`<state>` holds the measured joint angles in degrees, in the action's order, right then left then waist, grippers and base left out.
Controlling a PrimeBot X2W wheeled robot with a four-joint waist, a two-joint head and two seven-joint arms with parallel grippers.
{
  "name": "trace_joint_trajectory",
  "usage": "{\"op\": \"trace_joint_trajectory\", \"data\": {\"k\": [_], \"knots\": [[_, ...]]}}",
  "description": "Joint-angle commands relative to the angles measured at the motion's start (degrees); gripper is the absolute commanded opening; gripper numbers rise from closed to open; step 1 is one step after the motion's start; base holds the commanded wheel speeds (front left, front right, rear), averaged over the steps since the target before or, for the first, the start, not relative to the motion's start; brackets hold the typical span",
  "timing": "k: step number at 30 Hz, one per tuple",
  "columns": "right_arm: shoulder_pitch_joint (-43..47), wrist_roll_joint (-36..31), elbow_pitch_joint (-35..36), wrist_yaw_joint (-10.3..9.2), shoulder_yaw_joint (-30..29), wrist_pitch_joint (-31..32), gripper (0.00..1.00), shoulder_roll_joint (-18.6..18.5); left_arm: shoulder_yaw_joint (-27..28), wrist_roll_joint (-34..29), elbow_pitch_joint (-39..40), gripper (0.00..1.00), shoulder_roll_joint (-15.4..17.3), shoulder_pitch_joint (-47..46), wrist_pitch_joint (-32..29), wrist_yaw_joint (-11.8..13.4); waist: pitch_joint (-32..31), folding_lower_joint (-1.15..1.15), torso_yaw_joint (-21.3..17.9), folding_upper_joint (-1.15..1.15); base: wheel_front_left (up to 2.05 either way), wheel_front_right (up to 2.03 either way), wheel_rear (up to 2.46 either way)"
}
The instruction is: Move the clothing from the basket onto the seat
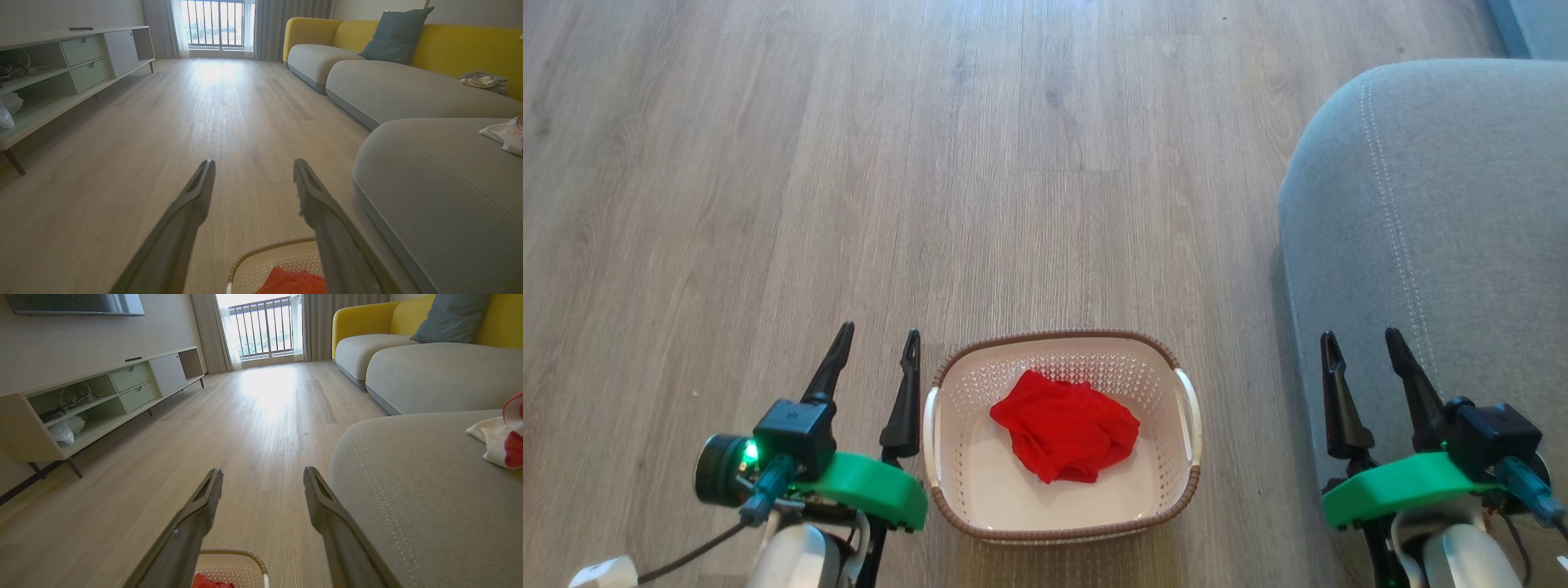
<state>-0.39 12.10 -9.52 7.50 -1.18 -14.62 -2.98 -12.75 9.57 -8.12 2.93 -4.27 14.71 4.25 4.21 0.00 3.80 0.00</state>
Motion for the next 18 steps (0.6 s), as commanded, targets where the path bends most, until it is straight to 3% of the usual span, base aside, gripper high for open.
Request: {"op": "trace_joint_trajectory", "data": {"k": [1,18], "knots": [[-1.16,0.16,1.75,-0.01,1.21,-0.38,1.00,0.09,1.79,-0.04,1.88,1.00,-0.05,-0.85,0.29,0.27,0.02,0.00,0.00,0.00,0.00,0.00,0.00],[-1.80,0.87,1.64,-0.01,0.44,-0.38,1.00,0.10,1.54,-0.04,2.10,1.00,-0.05,-1.28,0.29,-0.18,1.64,0.00,-0.01,0.00,0.00,0.00,0.00]]}}
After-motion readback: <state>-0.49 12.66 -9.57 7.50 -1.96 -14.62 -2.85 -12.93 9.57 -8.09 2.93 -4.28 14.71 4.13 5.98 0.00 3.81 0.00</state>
